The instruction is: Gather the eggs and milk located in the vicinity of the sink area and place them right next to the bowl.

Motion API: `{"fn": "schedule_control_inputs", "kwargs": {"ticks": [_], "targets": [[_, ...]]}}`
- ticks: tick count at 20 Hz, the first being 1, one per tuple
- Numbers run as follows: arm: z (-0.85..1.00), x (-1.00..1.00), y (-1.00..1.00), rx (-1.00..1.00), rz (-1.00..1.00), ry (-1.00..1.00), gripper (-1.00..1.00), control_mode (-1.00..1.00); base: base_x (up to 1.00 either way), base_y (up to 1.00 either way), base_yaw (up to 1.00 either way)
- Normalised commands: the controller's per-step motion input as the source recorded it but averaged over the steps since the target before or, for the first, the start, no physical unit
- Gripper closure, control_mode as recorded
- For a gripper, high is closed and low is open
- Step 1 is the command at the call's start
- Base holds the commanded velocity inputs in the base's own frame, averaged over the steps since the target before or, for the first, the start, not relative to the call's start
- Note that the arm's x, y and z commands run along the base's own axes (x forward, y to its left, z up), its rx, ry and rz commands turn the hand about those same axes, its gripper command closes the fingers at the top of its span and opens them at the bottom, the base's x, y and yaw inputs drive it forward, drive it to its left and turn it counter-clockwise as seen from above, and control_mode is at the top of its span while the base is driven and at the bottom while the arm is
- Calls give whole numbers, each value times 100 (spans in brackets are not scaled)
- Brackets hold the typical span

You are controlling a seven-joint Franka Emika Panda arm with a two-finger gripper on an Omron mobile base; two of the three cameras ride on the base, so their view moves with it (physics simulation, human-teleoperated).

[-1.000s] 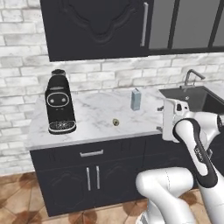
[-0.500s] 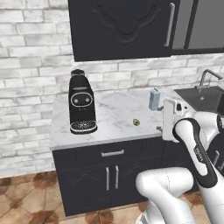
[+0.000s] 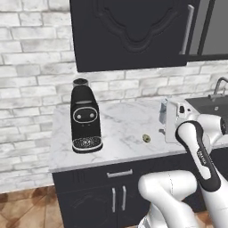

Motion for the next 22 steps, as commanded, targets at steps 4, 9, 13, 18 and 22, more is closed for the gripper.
{"fn": "schedule_control_inputs", "kwargs": {"ticks": [4, 9, 13, 18, 22], "targets": [[0, 0, 0, 0, 0, 0, -100, 100, 49, 0, 0], [0, 0, 0, 0, 0, 0, -100, 100, 34, 0, 0], [0, 0, 0, 0, 0, 0, -100, 100, 23, 0, 0], [-3, 2, 0, 0, 0, 2, -100, -100, 0, 0, 0], [0, 0, 0, 0, 1, 2, -100, -100, 0, 0, 0]]}}
